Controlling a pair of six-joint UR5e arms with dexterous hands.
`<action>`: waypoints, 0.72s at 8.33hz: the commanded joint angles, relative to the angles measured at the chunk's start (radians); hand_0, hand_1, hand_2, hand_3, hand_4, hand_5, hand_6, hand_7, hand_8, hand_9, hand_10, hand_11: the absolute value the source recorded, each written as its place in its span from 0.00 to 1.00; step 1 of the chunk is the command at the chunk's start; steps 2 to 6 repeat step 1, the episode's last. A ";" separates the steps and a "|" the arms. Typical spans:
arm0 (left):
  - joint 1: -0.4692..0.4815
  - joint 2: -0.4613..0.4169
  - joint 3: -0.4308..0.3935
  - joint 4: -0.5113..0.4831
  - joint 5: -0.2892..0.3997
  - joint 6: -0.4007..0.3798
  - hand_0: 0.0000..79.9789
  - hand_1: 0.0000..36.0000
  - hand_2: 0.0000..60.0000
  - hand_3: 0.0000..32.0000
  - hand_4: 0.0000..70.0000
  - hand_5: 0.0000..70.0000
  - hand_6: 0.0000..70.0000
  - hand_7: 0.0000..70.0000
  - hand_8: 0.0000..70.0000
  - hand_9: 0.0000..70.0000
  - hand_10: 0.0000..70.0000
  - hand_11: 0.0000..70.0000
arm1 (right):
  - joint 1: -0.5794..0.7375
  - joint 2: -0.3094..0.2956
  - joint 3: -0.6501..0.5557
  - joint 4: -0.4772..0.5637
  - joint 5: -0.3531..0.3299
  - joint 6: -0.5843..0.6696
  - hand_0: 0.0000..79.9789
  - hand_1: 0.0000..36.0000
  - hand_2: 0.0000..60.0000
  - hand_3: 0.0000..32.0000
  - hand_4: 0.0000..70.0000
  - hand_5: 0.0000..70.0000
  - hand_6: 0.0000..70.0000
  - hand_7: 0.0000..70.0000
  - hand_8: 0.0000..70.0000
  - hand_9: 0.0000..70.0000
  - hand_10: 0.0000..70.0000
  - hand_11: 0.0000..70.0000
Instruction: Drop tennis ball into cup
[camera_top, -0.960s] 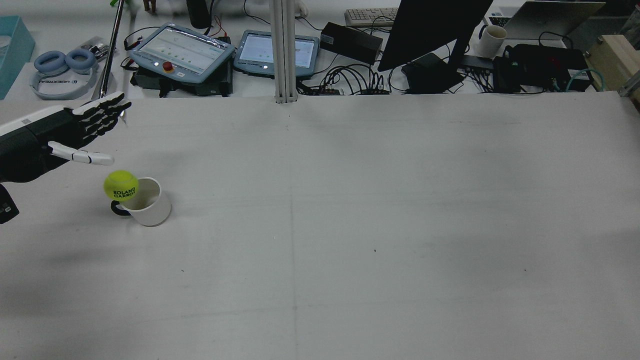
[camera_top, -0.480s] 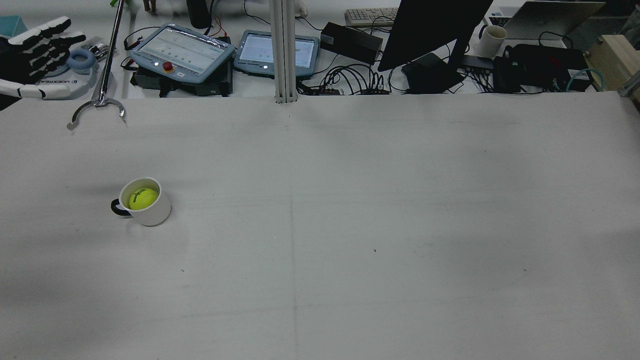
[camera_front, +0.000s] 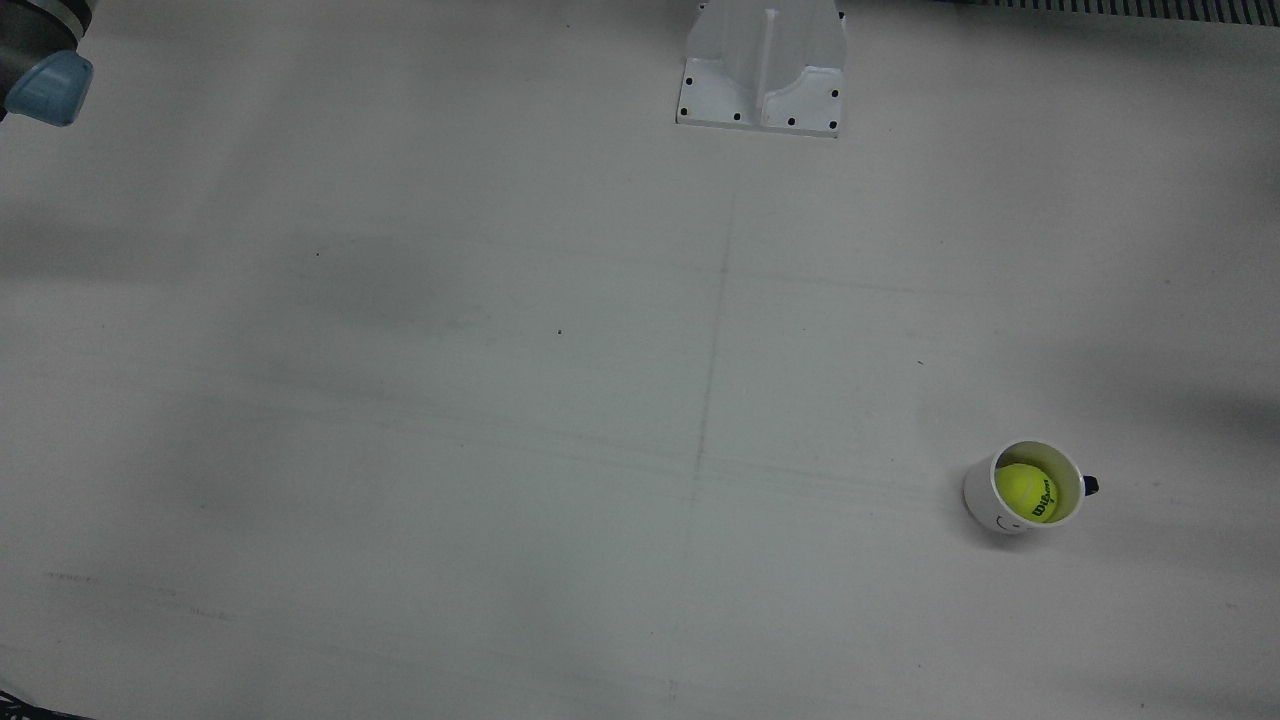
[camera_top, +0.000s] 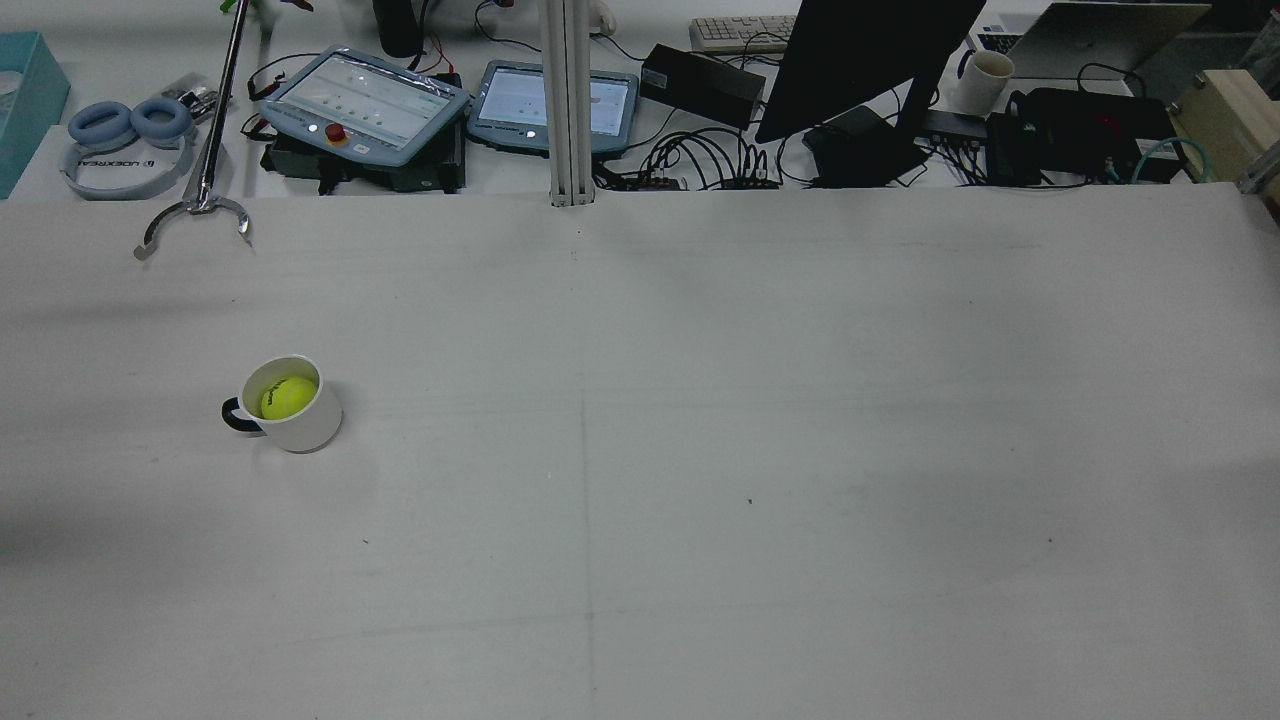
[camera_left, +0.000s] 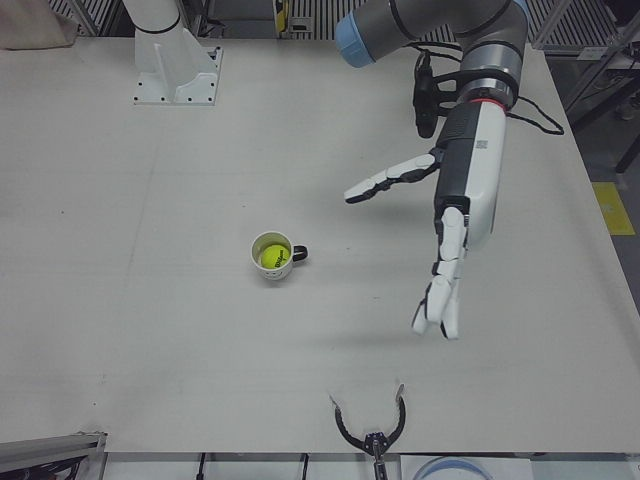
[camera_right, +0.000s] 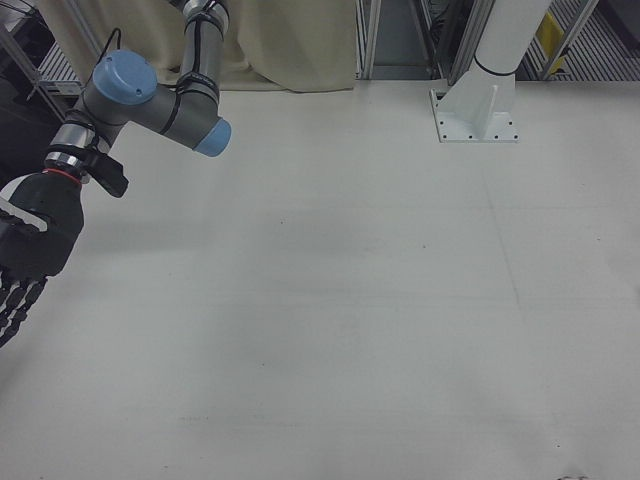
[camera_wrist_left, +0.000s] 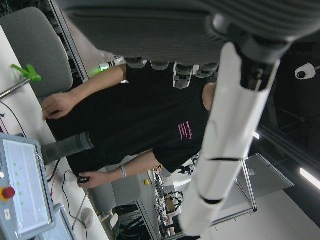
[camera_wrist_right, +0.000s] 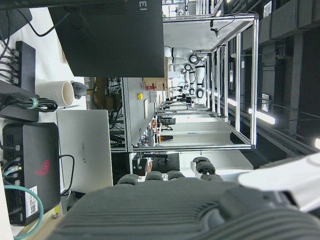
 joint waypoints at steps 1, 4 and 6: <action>-0.051 0.005 0.030 0.005 0.001 -0.004 1.00 1.00 0.14 0.00 0.00 0.12 0.03 0.21 0.00 0.02 0.00 0.00 | 0.000 0.000 0.000 0.000 0.000 0.000 0.00 0.00 0.00 0.00 0.00 0.00 0.00 0.00 0.00 0.00 0.00 0.00; -0.051 0.005 0.030 0.005 0.001 -0.004 1.00 1.00 0.14 0.00 0.00 0.12 0.03 0.21 0.00 0.02 0.00 0.00 | 0.000 0.000 0.000 0.000 0.000 0.000 0.00 0.00 0.00 0.00 0.00 0.00 0.00 0.00 0.00 0.00 0.00 0.00; -0.051 0.005 0.030 0.005 0.001 -0.004 1.00 1.00 0.14 0.00 0.00 0.12 0.03 0.21 0.00 0.02 0.00 0.00 | 0.000 0.000 0.000 0.000 0.000 0.000 0.00 0.00 0.00 0.00 0.00 0.00 0.00 0.00 0.00 0.00 0.00 0.00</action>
